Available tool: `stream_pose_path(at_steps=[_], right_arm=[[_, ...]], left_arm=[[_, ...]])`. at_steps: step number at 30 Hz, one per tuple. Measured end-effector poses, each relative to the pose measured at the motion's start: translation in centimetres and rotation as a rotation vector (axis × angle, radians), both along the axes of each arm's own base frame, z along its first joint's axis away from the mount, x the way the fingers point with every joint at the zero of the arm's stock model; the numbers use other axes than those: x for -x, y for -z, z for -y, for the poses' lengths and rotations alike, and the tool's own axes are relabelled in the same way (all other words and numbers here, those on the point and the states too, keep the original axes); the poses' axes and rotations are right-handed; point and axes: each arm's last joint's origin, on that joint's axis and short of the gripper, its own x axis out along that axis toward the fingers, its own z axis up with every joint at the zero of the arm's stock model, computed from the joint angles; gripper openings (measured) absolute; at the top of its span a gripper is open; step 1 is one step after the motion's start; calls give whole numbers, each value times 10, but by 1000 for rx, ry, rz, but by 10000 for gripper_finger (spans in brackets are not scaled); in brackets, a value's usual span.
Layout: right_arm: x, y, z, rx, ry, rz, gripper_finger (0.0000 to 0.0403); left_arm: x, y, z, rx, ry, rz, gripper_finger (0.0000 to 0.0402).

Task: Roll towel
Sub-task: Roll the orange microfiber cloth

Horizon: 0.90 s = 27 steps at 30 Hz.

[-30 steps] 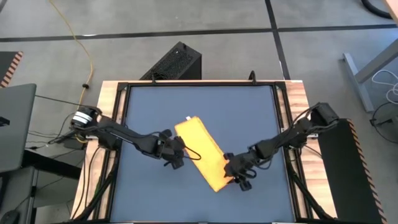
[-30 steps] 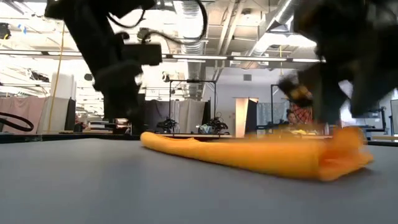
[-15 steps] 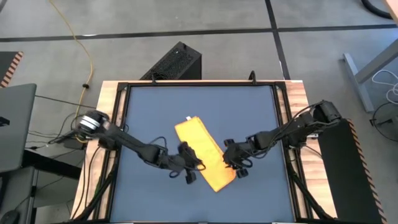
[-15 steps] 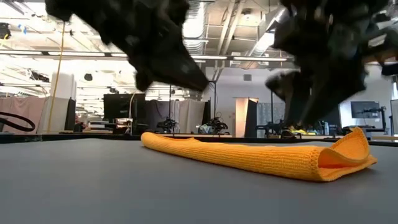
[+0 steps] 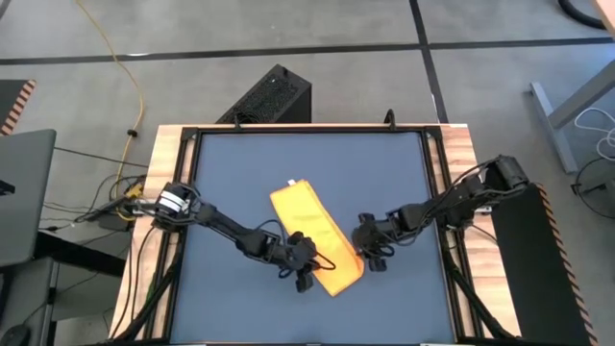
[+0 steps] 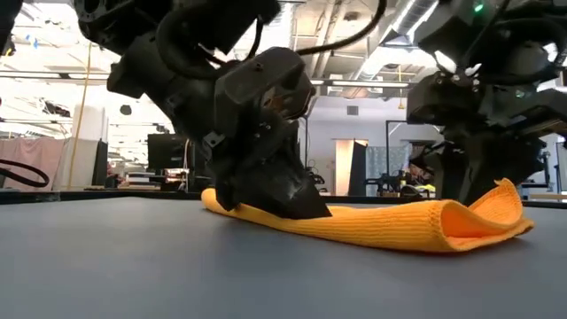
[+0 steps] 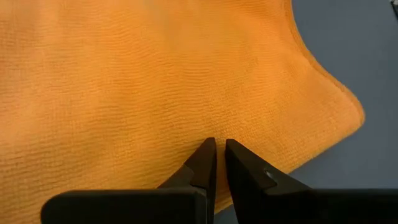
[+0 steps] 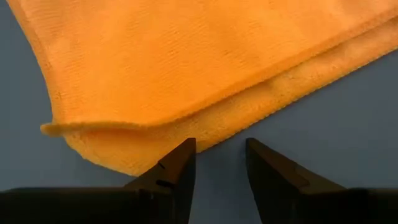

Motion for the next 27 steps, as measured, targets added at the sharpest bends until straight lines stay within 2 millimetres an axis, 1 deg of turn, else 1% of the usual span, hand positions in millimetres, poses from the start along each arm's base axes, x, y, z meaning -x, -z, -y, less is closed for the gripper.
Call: stream_pose_path(at_steps=[4,7,11,14,16,18,21,24,27], right_arm=[[0,-4,-22,-97,-45,57,164],[1,-9,-37,-137,-91,110,164],[2,-15,-49,-132,-139,137,164],[-1,-19,-52,-80,-179,187,164],[-4,-22,-51,-8,-204,254,164],[-7,-25,-51,69,-225,331,164],[-13,-29,-51,165,-279,442,164],[-19,-26,-55,263,-387,523,164],[-24,-15,-62,344,-483,572,164]], left_arm=[[8,-8,-4,-18,55,-89,27],[20,-20,-7,-51,104,-176,27],[44,-46,-12,-105,117,-294,27],[57,-71,-15,-140,99,-287,27],[61,-86,-14,-152,90,-235,27],[64,-98,-10,-150,97,-179,27],[66,-108,1,-151,149,-108,27],[73,-107,17,-179,221,-107,27],[79,-100,34,-206,283,-121,27]])
